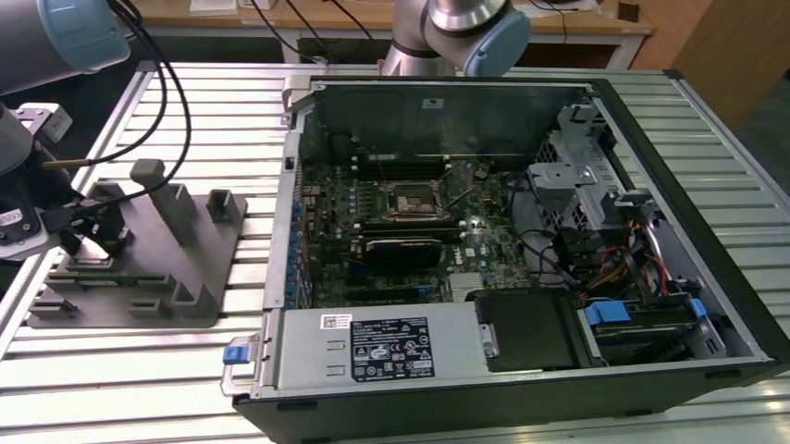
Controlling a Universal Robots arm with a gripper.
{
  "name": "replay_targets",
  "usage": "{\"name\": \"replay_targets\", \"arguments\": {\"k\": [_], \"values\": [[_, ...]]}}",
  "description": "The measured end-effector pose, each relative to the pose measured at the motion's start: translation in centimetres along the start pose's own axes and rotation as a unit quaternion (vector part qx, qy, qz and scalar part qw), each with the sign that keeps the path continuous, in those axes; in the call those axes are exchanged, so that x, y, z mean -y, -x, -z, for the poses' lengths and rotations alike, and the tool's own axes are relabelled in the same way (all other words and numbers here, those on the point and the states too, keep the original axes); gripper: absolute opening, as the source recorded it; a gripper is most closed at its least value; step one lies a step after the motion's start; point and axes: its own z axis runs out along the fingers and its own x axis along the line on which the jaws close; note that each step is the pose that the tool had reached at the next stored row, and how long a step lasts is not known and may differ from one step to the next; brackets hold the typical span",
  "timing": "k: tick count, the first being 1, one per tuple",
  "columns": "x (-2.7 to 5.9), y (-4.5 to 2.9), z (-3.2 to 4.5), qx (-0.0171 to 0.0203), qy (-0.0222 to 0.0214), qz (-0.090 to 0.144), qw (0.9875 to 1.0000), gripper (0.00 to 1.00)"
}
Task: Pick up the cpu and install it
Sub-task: 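Pick up the cpu and move it towards the insertion slot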
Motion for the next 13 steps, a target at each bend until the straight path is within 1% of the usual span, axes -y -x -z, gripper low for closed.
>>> {"name": "replay_targets", "arguments": {"k": [5, 8, 9, 13], "values": [[0.00, 0.01, 0.06, 0.0002, 0.0001, 0.000, 1.0000, 0.55], [-0.03, 0.01, 0.52, 0.0000, 0.0000, 0.000, 1.0000, 0.55], [-0.04, 0.02, 0.84, 0.0000, 0.0000, 0.000, 1.0000, 0.55], [-0.08, 0.03, 1.44, 0.0000, 0.0000, 0.000, 1.0000, 0.55]]}}
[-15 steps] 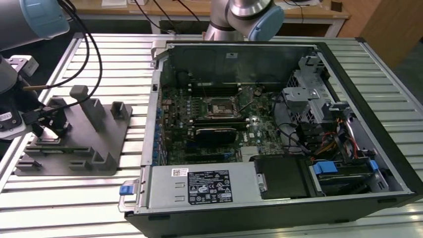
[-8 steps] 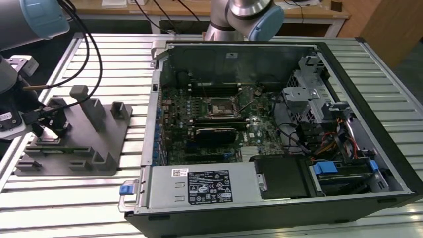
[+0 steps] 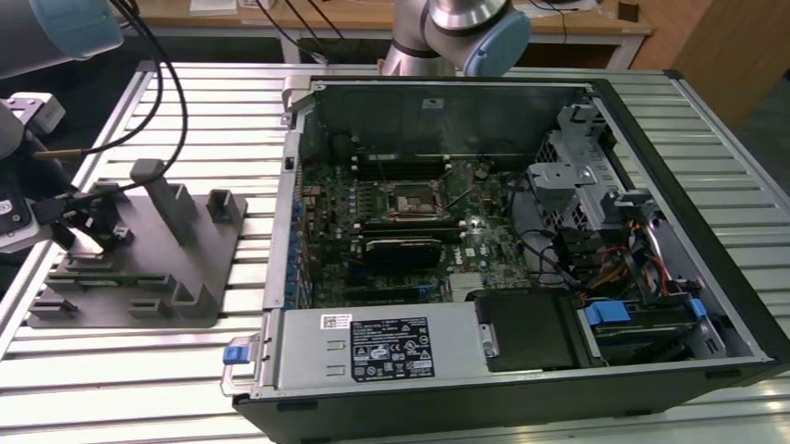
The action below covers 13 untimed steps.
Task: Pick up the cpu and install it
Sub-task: 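Pick up the cpu and move it towards the insertion slot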
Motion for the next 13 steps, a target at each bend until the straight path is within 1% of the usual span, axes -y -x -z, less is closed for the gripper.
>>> {"name": "replay_targets", "arguments": {"k": [7, 13], "values": [[-0.05, 0.02, 0.87, 0.0000, 0.0000, 0.000, 1.0000, 0.55], [-0.08, 0.03, 1.38, -0.0001, 0.0001, 0.002, 1.0000, 0.55]]}}
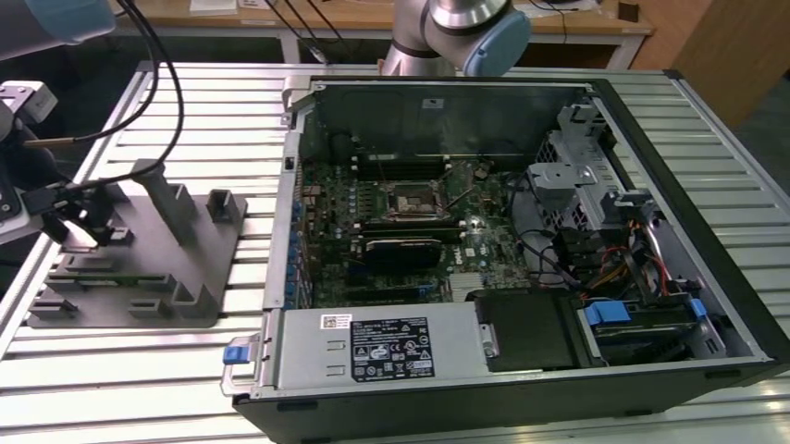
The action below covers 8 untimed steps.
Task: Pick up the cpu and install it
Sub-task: 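Pick up the cpu and move it towards the insertion slot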
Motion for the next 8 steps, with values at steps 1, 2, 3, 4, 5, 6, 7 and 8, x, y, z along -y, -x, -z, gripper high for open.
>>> {"name": "replay_targets", "arguments": {"k": [1, 2, 3, 4, 5, 6, 7, 8], "values": [[0.00, 0.00, 0.05, 0.0000, 0.0000, 0.000, 1.0000, 0.55], [0.00, 0.01, 0.09, 0.0000, 0.0000, 0.001, 1.0000, 0.55], [-0.01, 0.00, 0.13, -0.0001, 0.0000, 0.001, 1.0000, 0.55], [-0.01, 0.00, 0.19, -0.0002, 0.0000, 0.001, 1.0000, 0.55], [-0.01, 0.00, 0.24, -0.0002, 0.0000, 0.002, 1.0000, 0.55], [-0.01, 0.00, 0.31, -0.0002, 0.0000, 0.003, 1.0000, 0.55], [-0.02, 0.01, 0.37, -0.0002, 0.0001, 0.003, 1.0000, 0.55], [-0.02, 0.01, 0.43, -0.0003, 0.0001, 0.004, 1.0000, 0.55]]}}
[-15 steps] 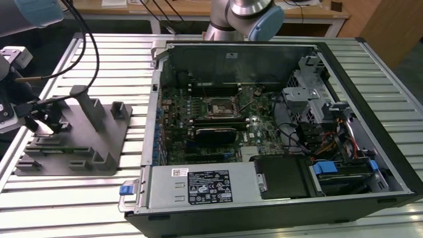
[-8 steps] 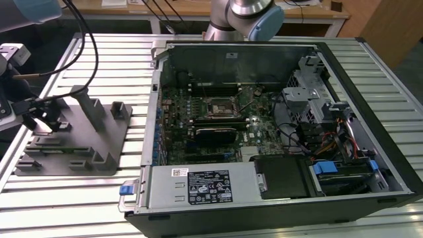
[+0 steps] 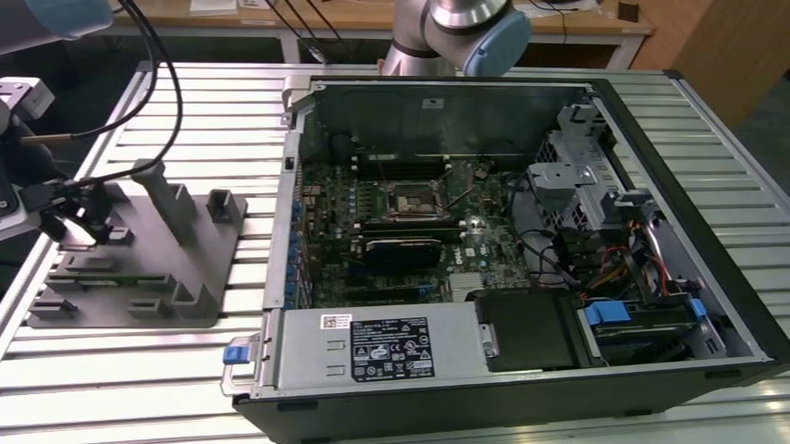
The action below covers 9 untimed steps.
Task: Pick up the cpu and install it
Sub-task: 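Pick up the cpu and move it towards the insertion slot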
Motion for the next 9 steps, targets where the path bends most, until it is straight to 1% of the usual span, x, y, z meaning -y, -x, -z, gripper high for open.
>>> {"name": "replay_targets", "arguments": {"k": [9], "values": [[-0.03, 0.01, 0.46, -0.0003, 0.0001, 0.005, 1.0000, 0.55]]}}
